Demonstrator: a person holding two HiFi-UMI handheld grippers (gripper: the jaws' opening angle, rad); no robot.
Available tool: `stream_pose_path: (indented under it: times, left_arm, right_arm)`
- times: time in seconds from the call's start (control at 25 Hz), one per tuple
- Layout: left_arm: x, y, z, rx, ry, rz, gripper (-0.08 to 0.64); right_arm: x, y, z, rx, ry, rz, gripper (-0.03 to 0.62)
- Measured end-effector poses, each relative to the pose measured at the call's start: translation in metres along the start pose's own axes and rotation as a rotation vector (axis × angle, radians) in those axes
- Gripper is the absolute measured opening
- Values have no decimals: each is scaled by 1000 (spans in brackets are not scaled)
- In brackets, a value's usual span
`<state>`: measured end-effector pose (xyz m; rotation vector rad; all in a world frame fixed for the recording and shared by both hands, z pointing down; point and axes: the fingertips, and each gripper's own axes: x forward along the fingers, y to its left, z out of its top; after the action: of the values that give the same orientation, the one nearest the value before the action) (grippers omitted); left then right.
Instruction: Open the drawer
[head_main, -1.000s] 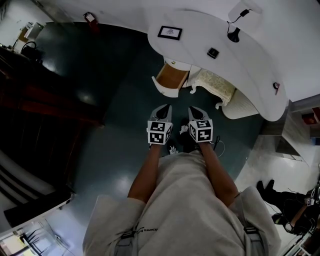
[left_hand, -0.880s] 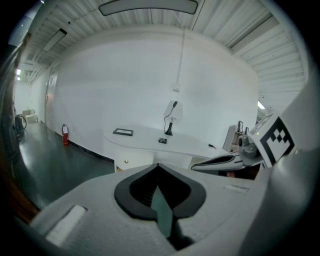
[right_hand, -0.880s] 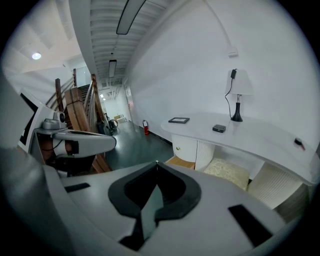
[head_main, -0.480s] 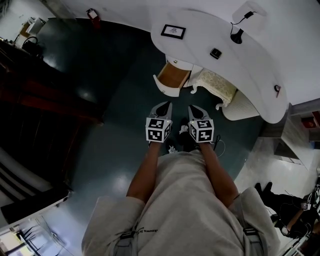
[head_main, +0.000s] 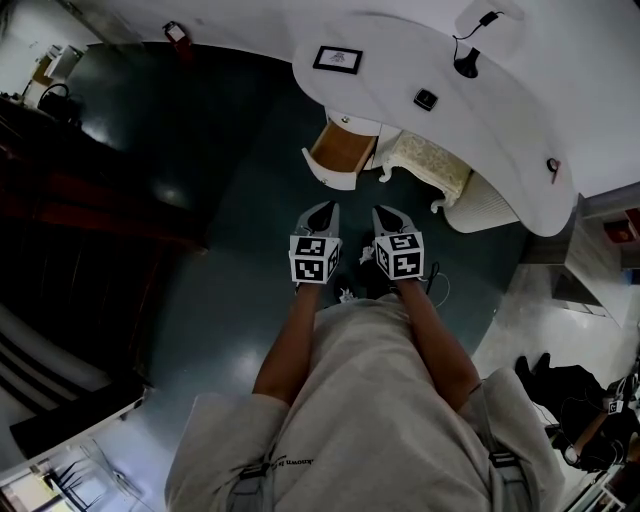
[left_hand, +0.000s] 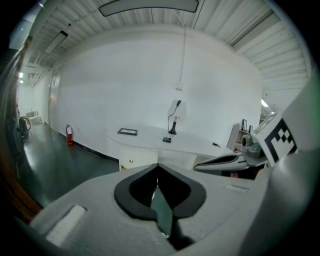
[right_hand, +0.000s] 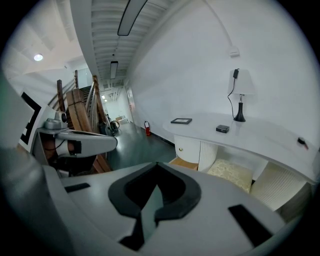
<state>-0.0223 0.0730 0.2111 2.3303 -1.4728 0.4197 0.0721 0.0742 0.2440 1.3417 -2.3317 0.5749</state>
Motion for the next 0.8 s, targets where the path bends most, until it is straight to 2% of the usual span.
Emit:
stream_pose_path:
  times: [0.8]
  left_arm:
    - [6, 4, 6, -21, -17, 1, 9]
  right_arm:
    - [-3, -2, 4, -46, 15, -5, 15]
